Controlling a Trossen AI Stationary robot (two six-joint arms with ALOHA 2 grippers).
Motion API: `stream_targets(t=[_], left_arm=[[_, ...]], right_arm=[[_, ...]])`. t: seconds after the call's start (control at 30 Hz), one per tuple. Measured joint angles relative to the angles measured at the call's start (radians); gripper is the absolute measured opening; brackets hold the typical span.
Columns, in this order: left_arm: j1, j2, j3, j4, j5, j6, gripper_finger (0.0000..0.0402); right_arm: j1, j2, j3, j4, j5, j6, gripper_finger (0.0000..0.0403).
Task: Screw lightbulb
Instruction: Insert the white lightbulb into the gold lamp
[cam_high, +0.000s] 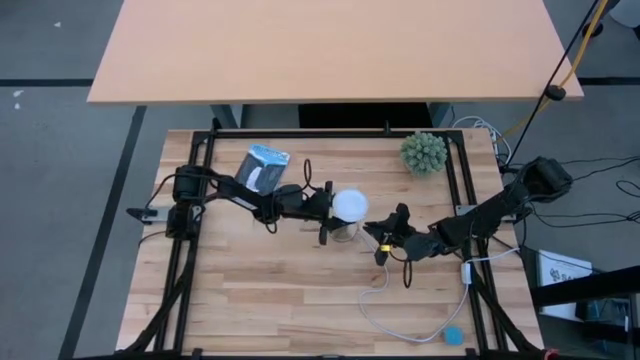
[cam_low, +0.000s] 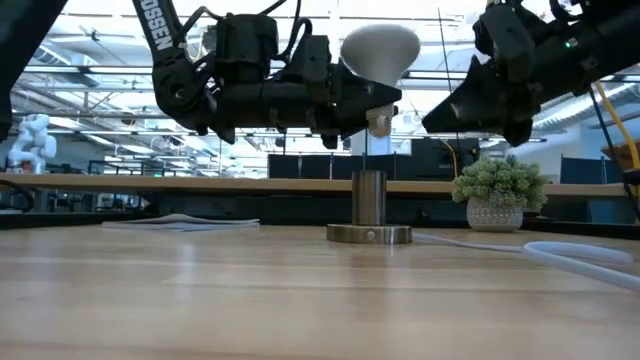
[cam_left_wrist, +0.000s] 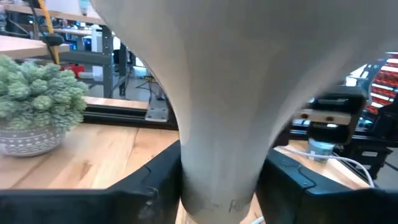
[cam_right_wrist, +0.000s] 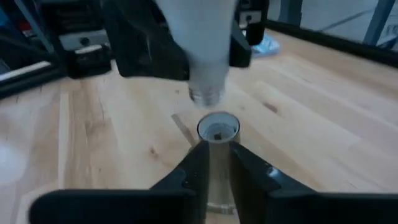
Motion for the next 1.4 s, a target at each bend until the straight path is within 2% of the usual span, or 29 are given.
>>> stream_targets(t=[0.1, 0.27, 0.4, 0.53, 0.8, 1.0, 1.4], left_arm=[[0.007, 0.000, 0.000, 0.000, 0.001, -0.002, 0.0193], [0.008, 0.000, 0.000, 0.000, 0.001, -0.004, 0.0190], [0.009, 0.000, 0.000, 0.000, 0.006, -0.008, 0.0184], [0.018, -0.011, -0.001, -0.015, 0.047, -0.011, 0.0183], [0.054, -0.120, 0.000, -0.289, 0.053, 0.010, 0.0183], [0.043, -0.115, 0.000, -0.368, -0.015, 0.054, 0.0183], [0.019, -0.113, 0.000, -0.441, -0.056, 0.056, 0.0183]], right_arm=[[-0.009, -0.003, 0.000, 0.055, 0.013, -0.064, 0.0083], [-0.038, -0.003, 0.000, 0.175, 0.013, -0.184, 0.0144], [-0.073, -0.003, 0.000, 0.190, 0.014, -0.210, 0.0191], [-0.088, -0.003, 0.000, 0.196, 0.012, -0.209, 0.0221], [-0.094, -0.003, 0.000, 0.200, 0.014, -0.179, 0.0231], [-0.095, -0.003, 0.000, 0.188, 0.014, -0.130, 0.0231], [-0.093, -0.003, 0.001, 0.111, -0.038, -0.070, 0.0226]])
